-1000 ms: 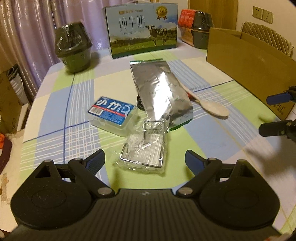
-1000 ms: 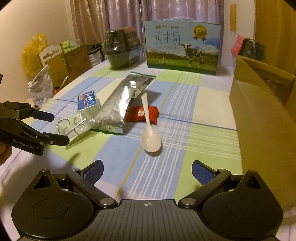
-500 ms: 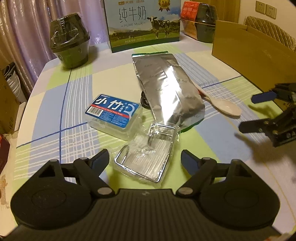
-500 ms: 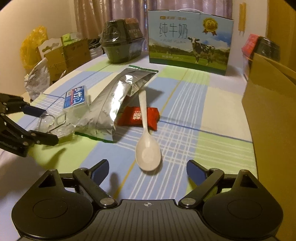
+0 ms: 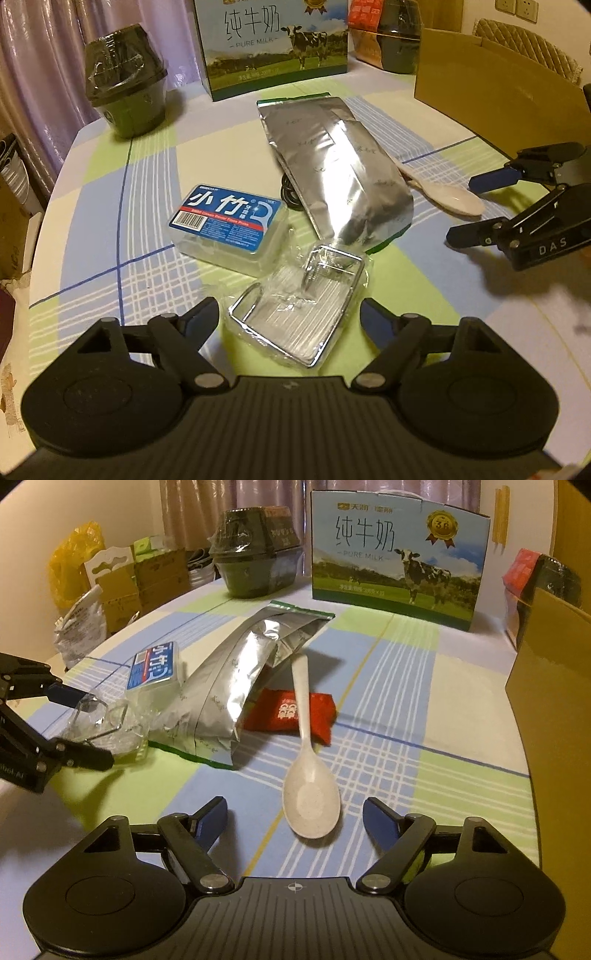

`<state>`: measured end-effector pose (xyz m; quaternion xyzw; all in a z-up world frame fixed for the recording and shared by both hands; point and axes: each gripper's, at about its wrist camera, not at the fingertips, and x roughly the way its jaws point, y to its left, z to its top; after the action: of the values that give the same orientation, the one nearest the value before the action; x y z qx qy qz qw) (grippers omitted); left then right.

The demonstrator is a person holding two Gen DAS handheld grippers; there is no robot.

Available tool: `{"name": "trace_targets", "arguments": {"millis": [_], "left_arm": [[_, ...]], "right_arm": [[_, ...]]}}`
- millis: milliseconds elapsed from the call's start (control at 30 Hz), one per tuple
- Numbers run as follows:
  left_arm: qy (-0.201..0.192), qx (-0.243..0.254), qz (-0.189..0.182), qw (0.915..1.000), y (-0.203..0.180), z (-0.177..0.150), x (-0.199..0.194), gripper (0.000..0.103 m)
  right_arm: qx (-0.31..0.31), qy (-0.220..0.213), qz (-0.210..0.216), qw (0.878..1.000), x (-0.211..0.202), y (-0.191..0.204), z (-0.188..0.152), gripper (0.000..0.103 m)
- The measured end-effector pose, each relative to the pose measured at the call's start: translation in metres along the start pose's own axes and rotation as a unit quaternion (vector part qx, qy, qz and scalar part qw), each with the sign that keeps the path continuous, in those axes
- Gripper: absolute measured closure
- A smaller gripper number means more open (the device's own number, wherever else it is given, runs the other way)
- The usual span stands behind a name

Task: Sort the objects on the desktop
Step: 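Lower the right tool onto the white plastic spoon and grasp its bowl, then grasp the plastic-wrapped wire rack with the left tool while the right tool holds the spoon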

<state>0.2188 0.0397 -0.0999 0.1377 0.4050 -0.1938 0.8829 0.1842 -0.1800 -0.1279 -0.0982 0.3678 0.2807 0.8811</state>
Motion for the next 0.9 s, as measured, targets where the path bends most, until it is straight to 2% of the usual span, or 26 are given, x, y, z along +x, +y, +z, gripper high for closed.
{"name": "trace_targets", "arguments": {"millis": [100,200,300,367,433,667,900], "left_arm": [[0.003,-0.005,0.004,1.0000,0.000,0.000,-0.001,0.039],[0.006,-0.012,0.003,0.9999,0.000,-0.001,-0.002,0.043],[0.010,-0.021,-0.001,0.9997,-0.003,-0.001,-0.006,0.045],[0.014,-0.023,-0.006,0.9996,-0.010,-0.003,-0.009,0.045],[0.017,-0.027,-0.011,0.9994,-0.019,-0.005,-0.013,0.046],[0.020,-0.047,-0.018,0.9985,-0.052,-0.012,-0.021,0.046],[0.008,-0.083,0.018,0.9963,-0.083,-0.025,-0.035,0.046]], "right_arm": [[0.001,0.000,0.000,1.000,-0.001,0.000,0.000,0.029],[-0.002,0.000,-0.003,1.000,-0.001,0.001,0.001,0.036],[0.000,0.000,-0.007,1.000,-0.003,0.000,0.002,0.049],[0.001,0.003,-0.009,1.000,-0.004,-0.001,0.003,0.065],[0.004,0.007,-0.010,1.000,-0.006,-0.002,0.004,0.073],[0.032,0.021,-0.019,0.999,-0.031,-0.007,-0.012,0.074],[0.077,0.033,-0.035,0.996,-0.080,-0.013,-0.044,0.073]]}}
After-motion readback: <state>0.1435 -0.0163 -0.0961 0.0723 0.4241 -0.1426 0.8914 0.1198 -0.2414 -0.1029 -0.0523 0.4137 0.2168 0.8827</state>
